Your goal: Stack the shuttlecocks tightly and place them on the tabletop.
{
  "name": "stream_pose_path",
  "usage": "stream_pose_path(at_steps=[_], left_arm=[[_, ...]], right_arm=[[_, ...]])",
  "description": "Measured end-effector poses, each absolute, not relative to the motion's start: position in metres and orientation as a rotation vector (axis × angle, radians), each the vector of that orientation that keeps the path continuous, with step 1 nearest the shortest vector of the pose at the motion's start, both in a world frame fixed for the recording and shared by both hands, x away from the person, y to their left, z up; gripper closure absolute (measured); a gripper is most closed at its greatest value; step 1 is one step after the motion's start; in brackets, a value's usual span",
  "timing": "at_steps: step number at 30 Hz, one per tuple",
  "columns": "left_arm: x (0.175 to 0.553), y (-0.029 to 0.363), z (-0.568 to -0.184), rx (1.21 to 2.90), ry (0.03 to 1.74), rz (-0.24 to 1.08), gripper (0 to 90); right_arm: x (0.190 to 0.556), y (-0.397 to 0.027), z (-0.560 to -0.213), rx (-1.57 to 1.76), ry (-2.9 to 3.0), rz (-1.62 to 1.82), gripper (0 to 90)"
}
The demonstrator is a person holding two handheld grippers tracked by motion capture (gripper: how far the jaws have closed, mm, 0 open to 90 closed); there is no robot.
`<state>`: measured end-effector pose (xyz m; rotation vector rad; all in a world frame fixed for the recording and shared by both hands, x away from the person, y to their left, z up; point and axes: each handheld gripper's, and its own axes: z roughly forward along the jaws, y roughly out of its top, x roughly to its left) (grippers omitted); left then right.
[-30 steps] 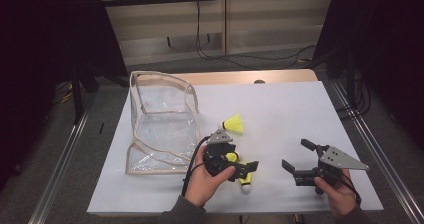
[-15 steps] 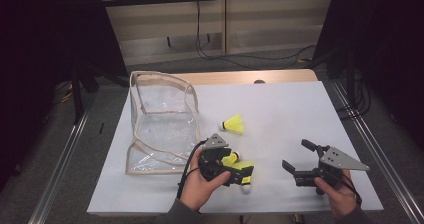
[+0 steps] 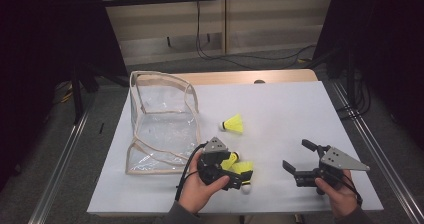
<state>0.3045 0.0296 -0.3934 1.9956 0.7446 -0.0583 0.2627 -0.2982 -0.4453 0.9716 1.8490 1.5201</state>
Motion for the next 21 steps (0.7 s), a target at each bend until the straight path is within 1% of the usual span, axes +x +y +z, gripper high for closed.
stream_pose_path(at_steps=[21], left_arm=[[0.2988,0.038,-0.3962,2.006,0.699,-0.072,5.1]], right_arm=[[0.2566,-0.3009,-0.4435,0.974,1.839,1.501,1.7]])
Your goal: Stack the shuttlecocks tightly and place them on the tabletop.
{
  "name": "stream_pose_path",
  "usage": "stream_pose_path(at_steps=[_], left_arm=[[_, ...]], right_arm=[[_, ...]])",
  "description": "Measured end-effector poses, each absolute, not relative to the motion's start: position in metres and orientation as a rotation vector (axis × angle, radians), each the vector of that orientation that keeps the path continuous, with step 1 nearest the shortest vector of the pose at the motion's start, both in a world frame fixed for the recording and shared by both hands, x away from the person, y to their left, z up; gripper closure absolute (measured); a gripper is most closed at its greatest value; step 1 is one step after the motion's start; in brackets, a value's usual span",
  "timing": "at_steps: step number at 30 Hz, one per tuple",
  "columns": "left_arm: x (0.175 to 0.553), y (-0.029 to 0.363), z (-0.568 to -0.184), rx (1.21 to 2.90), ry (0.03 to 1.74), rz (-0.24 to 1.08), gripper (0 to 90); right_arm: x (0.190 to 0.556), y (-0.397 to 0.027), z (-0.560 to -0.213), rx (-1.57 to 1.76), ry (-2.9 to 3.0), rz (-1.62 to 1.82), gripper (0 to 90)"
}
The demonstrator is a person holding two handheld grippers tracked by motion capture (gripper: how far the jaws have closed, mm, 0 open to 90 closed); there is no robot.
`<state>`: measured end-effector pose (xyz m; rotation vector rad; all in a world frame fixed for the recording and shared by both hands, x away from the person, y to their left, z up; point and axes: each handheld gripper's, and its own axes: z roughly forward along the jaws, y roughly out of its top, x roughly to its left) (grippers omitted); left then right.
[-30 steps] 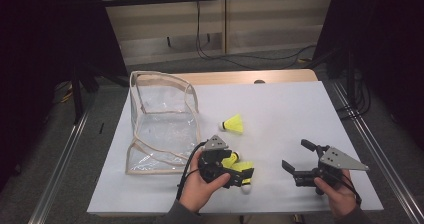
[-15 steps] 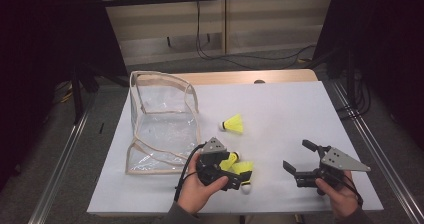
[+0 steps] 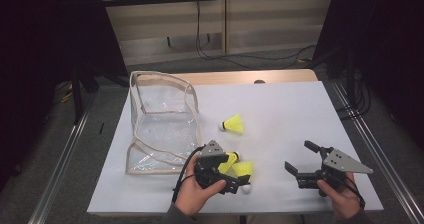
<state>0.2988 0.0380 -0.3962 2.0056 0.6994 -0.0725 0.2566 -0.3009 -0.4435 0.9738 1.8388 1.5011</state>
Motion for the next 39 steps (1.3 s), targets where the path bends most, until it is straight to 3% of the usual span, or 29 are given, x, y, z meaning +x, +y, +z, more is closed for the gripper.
stream_pose_path(at_steps=[39], left_arm=[[0.287,0.048,-0.408,2.071,0.662,-0.064,5.5]], right_arm=[[0.255,-0.301,-0.443,0.973,1.837,1.496,1.7]])
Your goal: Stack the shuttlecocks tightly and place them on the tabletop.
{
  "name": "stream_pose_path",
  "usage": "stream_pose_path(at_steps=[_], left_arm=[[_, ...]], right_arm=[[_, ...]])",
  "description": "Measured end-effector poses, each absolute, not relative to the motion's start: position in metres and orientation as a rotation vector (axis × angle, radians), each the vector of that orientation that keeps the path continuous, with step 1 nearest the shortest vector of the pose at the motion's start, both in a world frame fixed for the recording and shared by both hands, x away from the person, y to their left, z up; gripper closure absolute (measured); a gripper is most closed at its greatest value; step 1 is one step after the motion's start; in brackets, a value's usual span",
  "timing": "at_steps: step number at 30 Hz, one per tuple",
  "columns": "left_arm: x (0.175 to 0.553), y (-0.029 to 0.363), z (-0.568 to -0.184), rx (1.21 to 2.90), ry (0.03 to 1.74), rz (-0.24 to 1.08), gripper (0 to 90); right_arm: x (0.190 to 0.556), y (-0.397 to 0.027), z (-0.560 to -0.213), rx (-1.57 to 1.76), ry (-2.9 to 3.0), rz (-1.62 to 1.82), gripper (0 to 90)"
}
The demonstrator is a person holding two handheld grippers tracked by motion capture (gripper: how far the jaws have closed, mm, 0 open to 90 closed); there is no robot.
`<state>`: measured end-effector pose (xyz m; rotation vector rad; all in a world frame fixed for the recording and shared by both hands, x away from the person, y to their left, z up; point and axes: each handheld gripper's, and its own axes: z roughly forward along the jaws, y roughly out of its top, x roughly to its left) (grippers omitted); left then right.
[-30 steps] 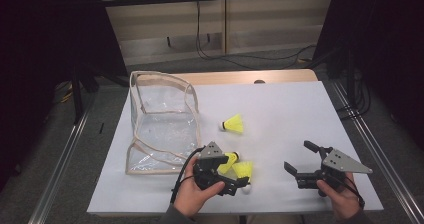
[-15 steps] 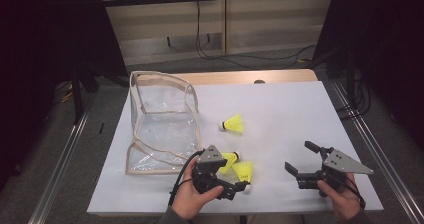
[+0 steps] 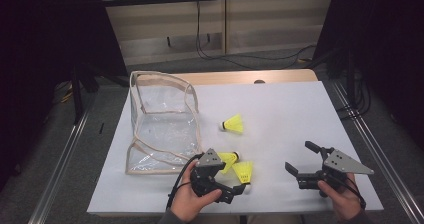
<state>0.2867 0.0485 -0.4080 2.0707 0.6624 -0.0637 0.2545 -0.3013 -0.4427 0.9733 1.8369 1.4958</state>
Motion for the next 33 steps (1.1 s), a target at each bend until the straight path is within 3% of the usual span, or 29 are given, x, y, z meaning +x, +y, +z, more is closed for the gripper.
stream_pose_path(at_steps=[33], left_arm=[[0.286,0.074,-0.417,2.09,0.652,-0.041,4.8]], right_arm=[[0.253,-0.304,-0.442,0.977,1.826,1.497,1.7]])
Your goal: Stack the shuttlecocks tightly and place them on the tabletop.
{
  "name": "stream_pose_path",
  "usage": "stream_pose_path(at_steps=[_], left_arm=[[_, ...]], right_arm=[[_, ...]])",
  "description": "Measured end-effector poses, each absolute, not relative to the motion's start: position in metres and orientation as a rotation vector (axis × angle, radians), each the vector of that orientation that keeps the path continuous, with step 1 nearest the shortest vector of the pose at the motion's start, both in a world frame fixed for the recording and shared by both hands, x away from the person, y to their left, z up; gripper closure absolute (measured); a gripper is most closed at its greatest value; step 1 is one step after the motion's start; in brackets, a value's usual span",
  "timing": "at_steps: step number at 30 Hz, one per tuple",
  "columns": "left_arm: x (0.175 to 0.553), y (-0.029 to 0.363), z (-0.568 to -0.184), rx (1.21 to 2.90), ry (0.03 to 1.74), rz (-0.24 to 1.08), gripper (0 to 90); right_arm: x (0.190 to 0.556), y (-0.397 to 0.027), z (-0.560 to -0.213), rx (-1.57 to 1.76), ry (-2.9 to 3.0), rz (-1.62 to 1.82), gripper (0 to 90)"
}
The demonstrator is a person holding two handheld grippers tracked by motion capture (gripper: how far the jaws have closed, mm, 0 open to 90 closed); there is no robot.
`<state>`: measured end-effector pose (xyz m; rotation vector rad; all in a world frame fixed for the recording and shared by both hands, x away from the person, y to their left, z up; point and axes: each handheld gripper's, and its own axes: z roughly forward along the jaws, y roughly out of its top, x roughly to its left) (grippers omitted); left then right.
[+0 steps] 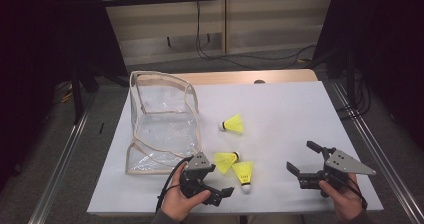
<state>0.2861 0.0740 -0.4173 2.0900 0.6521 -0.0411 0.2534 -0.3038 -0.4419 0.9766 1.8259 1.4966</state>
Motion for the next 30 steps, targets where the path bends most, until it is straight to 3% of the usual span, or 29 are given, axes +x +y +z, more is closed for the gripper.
stream_pose_path(at_steps=[30], left_arm=[[0.286,0.092,-0.422,2.093,0.637,-0.038,4.8]], right_arm=[[0.253,-0.304,-0.442,0.977,1.826,1.496,1.7]])
